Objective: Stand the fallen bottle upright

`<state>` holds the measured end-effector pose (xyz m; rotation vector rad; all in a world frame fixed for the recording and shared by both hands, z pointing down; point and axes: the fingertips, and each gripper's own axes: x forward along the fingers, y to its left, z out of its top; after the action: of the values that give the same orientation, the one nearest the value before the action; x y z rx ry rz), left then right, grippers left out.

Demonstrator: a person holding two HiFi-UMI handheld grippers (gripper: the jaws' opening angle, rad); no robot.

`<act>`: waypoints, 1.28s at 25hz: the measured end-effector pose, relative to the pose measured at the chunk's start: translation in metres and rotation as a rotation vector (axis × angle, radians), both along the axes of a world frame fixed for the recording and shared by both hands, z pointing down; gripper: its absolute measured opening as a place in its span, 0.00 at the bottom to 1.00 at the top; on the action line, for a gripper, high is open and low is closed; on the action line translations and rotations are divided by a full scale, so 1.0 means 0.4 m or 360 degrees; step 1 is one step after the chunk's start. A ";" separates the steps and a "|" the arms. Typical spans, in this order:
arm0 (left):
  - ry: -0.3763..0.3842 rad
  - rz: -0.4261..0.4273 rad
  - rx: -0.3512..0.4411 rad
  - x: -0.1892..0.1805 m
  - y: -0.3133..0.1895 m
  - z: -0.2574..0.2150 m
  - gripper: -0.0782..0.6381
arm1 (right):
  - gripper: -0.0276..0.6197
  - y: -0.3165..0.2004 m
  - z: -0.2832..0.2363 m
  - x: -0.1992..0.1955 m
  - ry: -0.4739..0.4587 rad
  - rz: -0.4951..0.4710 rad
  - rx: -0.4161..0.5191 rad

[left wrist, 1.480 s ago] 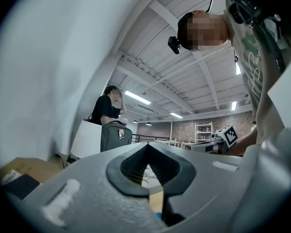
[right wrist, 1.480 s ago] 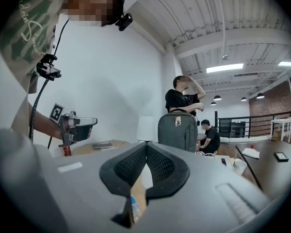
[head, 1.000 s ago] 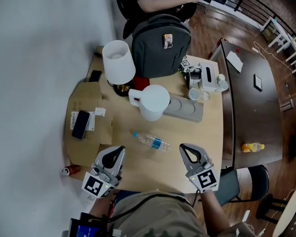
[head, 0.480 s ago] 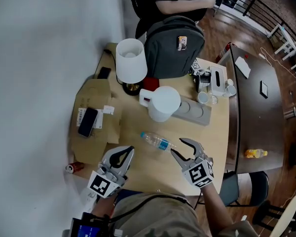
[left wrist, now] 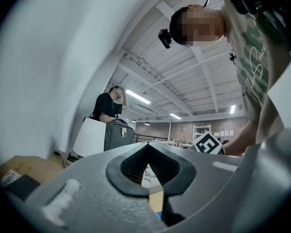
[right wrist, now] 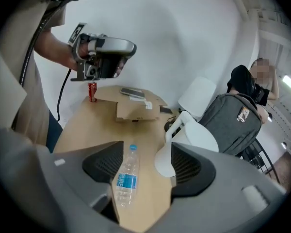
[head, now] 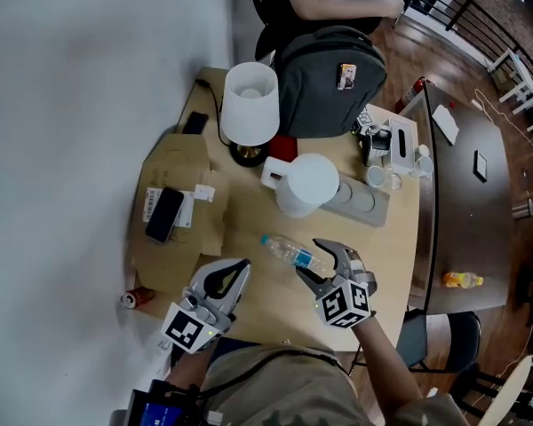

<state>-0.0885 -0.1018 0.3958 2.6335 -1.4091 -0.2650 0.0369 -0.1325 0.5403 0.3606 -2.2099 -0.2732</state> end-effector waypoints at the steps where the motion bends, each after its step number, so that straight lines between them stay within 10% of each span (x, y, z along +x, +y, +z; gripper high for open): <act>1: -0.0010 -0.0001 -0.0006 -0.002 0.000 0.003 0.11 | 0.52 -0.003 0.014 0.000 0.0029 0.0003 -0.0010; 32: 0.0096 0.0086 -0.0053 -0.003 -0.053 0.007 0.11 | 0.58 -0.005 0.268 -0.017 0.0463 -0.0132 -0.0290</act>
<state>-0.0899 -0.1232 0.3985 2.6092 -1.3103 -0.3090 0.0299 -0.1347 0.6475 0.1200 -1.9464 -0.1556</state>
